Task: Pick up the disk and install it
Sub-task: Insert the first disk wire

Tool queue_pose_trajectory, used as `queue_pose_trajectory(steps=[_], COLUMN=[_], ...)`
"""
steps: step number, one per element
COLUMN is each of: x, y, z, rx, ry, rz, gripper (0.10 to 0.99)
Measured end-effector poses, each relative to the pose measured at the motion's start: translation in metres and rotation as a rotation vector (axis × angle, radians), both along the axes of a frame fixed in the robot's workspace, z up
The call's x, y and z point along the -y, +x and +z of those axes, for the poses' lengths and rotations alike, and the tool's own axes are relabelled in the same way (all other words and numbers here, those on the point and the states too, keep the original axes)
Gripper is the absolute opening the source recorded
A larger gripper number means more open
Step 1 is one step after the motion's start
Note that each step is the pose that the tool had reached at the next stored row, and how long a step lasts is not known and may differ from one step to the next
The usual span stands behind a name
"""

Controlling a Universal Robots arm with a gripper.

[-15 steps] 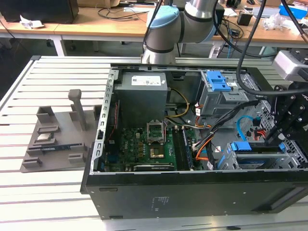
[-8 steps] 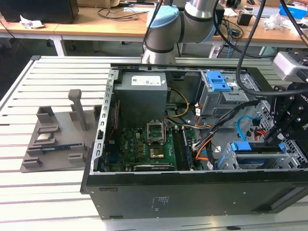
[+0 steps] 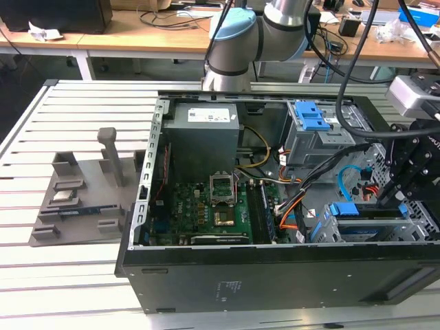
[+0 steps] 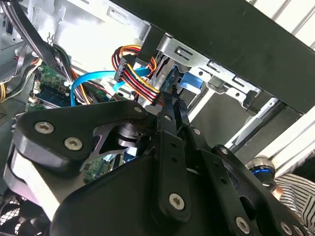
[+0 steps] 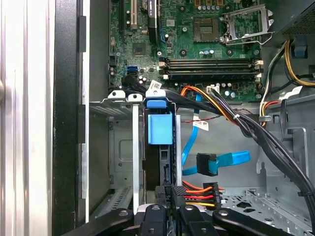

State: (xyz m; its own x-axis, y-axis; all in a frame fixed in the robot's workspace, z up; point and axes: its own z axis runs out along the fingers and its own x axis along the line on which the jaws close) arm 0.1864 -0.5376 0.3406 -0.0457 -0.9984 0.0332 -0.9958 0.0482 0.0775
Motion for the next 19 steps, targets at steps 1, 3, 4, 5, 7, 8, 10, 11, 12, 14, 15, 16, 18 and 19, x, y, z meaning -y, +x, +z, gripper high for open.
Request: queue_pose_trajectory(steps=[1,3,4,5,7,8,10,11,12,14,15,16,18,19], x=[0.0,0.0,0.0,-0.0002,-0.0009,-0.0011,-0.0011,-0.0011,-0.0011,-0.0011,-0.0011,-0.0011,-0.0011,-0.0011], y=[0.0001,0.0003,0.0004,0.0007,0.0009,0.0012,0.0012,0.0012,0.0012,0.0012,0.0012,0.0012,0.0012,0.0012], z=[-0.0002,-0.0003,-0.0003,-0.0004,-0.0007,-0.0009,-0.0009,-0.0022,-0.0034,-0.0039,-0.0039,-0.0041,-0.0046,-0.0046], rx=[-0.0001,0.0,-0.0001,0.0,0.0001,-0.0002,0.0,0.0,0.0,0.0,0.0,0.0,-0.0001,-0.0001], ry=[0.0,0.0,0.0,0.0,0.001,0.001,0.0,0.0,-0.001,-0.001,-0.001,0.0,0.001,0.0], rz=[-0.004,-0.01,-0.014,-0.018,-0.024,-0.028,-0.03,-0.03,-0.03,-0.03,-0.03,-0.03,-0.03,-0.03], gripper=[0.169,0.169,0.169,0.169,0.169,0.169,0.169,0.169,0.169,0.169,0.169,0.169,0.18,0.18])
